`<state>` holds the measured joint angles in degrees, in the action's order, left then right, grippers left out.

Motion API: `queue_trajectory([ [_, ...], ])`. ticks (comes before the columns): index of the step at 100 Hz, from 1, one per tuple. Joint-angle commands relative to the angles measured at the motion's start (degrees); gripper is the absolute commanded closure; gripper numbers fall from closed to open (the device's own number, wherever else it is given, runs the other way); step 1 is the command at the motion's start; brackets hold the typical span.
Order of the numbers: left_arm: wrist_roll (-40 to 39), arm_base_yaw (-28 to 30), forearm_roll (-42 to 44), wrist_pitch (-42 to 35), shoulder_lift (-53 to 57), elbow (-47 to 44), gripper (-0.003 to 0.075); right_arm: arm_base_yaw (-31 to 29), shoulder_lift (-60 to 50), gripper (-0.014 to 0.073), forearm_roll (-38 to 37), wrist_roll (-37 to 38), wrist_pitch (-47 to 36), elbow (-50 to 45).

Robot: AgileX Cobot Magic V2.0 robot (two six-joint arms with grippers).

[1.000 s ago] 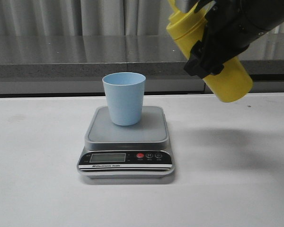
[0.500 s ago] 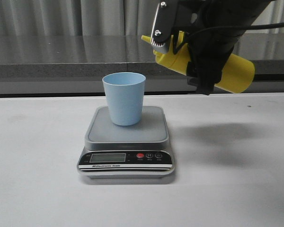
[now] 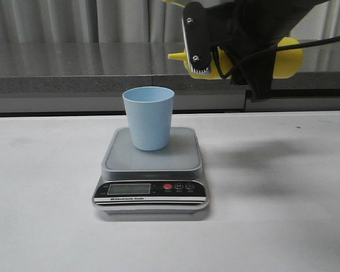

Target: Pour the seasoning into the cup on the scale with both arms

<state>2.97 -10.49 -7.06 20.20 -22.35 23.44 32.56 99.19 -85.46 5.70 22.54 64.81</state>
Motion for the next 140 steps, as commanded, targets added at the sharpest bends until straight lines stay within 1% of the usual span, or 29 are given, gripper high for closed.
queue_trajectory([
  [1, -0.6, 0.2, -0.2, -4.8, -0.4, 1.6, 0.0741, 0.6, -2.3, 0.0652, -5.6, 0.4, 2.0, 2.1],
  [34, -0.6, 0.2, -0.2, -4.8, -0.4, 1.6, 0.0741, 3.4, -0.1, 0.0652, -15.0, 0.6, 7.7, 2.1],
  [50, -0.6, 0.2, -0.2, -4.8, -0.4, 1.6, 0.0741, 3.7, 0.0, 0.0652, -17.4, 1.6, 8.9, 2.1],
  [68, -0.6, 0.2, -0.2, -4.8, -0.4, 1.6, 0.0741, 3.8, 0.0, 0.0652, -17.6, 1.9, 10.0, 2.1],
  [79, -0.6, 0.2, -0.2, -4.8, -0.4, 1.6, 0.0741, 3.8, -0.1, 0.0652, -16.5, 4.2, 10.0, 2.1],
  [89, -0.6, 0.2, -0.2, -4.8, -0.4, 1.6, 0.0741, 3.8, -0.4, 0.0652, -11.5, 9.2, 9.5, 2.1],
  [97, -0.6, 0.2, -0.2, -4.8, -0.4, 1.6, 0.0741, 3.6, -1.0, 0.0652, -4.2, 13.1, 8.5, 2.2],
  [102, -0.6, 0.2, -0.2, -4.8, -0.4, 1.6, 0.0741, 3.0, -1.7, 0.0652, 0.2, 14.5, 6.2, 2.2],
  [119, -0.6, 0.2, -0.2, -4.8, -0.4, 1.6, 0.0741, -0.7, -4.9, 0.0652, 15.4, 16.0, -5.4, 2.2],
  [135, -0.6, 0.2, -0.2, -4.8, -0.4, 1.6, 0.0741, -5.8, -7.4, 0.0652, 30.1, 16.0, -11.2, 1.6],
  [140, -0.6, 0.2, -0.2, -4.8, -0.4, 1.6, 0.0741, -7.5, -8.3, 0.0652, 34.1, 16.0, -15.0, 0.6],
])
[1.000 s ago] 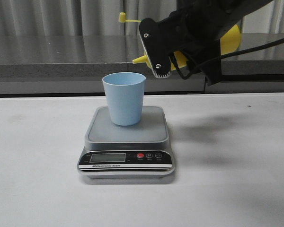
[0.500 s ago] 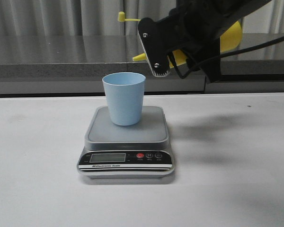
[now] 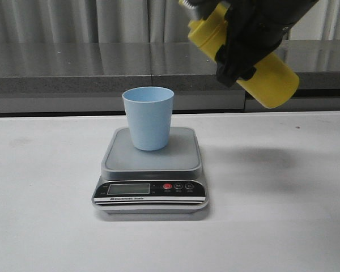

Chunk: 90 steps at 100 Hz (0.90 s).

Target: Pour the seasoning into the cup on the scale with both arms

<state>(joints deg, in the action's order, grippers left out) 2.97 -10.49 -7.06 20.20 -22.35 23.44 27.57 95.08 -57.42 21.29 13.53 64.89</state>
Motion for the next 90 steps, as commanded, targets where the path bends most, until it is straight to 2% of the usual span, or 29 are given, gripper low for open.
queue_trajectory([
  [1, -0.6, 0.2, -0.2, -4.8, -0.4, 1.6, 0.0741, -3.1, -4.4, 0.0652, 7.1, 0.4, -6.6, 0.3],
  [19, -0.6, 0.2, -0.2, -4.8, -0.4, 1.6, 0.0741, -9.4, -7.1, 0.0652, 19.6, 0.2, -21.9, -5.6],
  [32, -0.6, 0.2, -0.2, -4.8, -0.4, 1.6, 0.0741, -13.4, -7.2, 0.0652, 25.4, -0.4, -29.6, -9.9],
  [47, -0.6, 0.2, -0.2, -4.8, -0.4, 1.6, 0.0741, -17.1, -6.9, 0.0652, 32.3, -1.8, -42.7, -16.0],
  [63, -0.6, 0.2, -0.2, -4.8, -0.4, 1.6, 0.0741, -19.2, -4.8, 0.0652, 35.9, -7.5, -53.9, -21.6],
  [90, -0.6, 0.2, -0.2, -4.8, -0.4, 1.6, 0.0741, -19.2, 1.9, 0.0652, 37.0, -7.5, -60.0, -22.6],
])
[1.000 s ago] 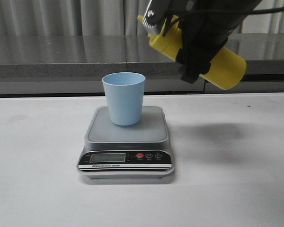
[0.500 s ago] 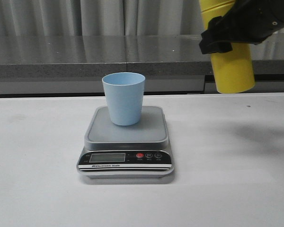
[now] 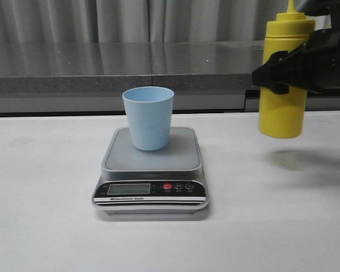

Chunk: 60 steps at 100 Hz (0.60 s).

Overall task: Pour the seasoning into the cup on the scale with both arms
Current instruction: 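Turn the bottle upright and lower it back onto the table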

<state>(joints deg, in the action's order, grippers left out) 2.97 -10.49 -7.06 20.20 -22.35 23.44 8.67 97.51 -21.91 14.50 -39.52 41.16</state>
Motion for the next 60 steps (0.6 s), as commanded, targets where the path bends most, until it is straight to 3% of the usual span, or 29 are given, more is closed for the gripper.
queue_trajectory([
  [1, -0.6, 0.2, -0.2, -4.8, -0.4, 1.6, 0.0741, -0.3, -0.4, 0.0652, 1.5, -0.7, -7.1, 1.1],
  [41, -0.6, 0.2, -0.2, -4.8, -0.4, 1.6, 0.0741, -0.3, 3.8, 0.0631, 1.8, -0.7, -7.9, 1.1],
  [50, -0.6, 0.2, -0.2, -4.8, -0.4, 1.6, 0.0741, -0.3, 3.8, 0.0554, 1.8, -0.7, -7.7, 1.1],
  [60, -0.6, 0.2, -0.2, -4.8, -0.4, 1.6, 0.0741, -0.3, 3.8, 0.0387, 1.8, -0.7, -7.7, 1.1],
])
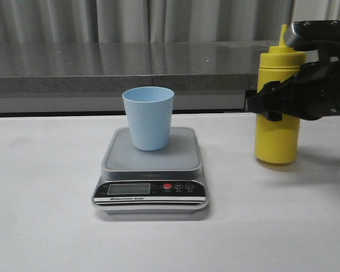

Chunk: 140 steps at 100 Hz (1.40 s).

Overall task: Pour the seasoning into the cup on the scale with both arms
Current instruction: 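Turn the bottle upright and lower it back onto the table, then open the right gripper and withdraw it from the bottle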

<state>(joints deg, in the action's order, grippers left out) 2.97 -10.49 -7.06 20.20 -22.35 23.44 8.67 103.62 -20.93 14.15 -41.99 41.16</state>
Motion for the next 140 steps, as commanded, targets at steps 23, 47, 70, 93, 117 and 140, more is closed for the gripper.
queue_trajectory([
  [23, -0.6, 0.2, -0.2, -4.8, -0.4, 1.6, 0.0741, -0.3, -2.5, 0.0041, 0.9, -0.4, -6.3, 1.1],
  [47, -0.6, 0.2, -0.2, -4.8, -0.4, 1.6, 0.0741, -0.3, -2.6, 0.0029, 0.9, -0.4, -6.3, 0.5],
  [70, -0.6, 0.2, -0.2, -4.8, -0.4, 1.6, 0.0741, -0.3, -3.1, 0.0029, 1.4, -0.4, -9.8, -1.7],
  [93, -0.6, 0.2, -0.2, -4.8, -0.4, 1.6, 0.0741, -0.3, -7.3, 0.0029, 2.6, -0.4, -9.3, -4.9],
  [117, -0.6, 0.2, -0.2, -4.8, -0.4, 1.6, 0.0741, -0.3, -15.4, 0.0032, 3.7, -0.4, -7.7, -11.9],
  [140, -0.6, 0.2, -0.2, -4.8, -0.4, 1.6, 0.0741, -0.3, -29.0, 0.0228, 6.4, 0.2, 0.8, -18.7],
])
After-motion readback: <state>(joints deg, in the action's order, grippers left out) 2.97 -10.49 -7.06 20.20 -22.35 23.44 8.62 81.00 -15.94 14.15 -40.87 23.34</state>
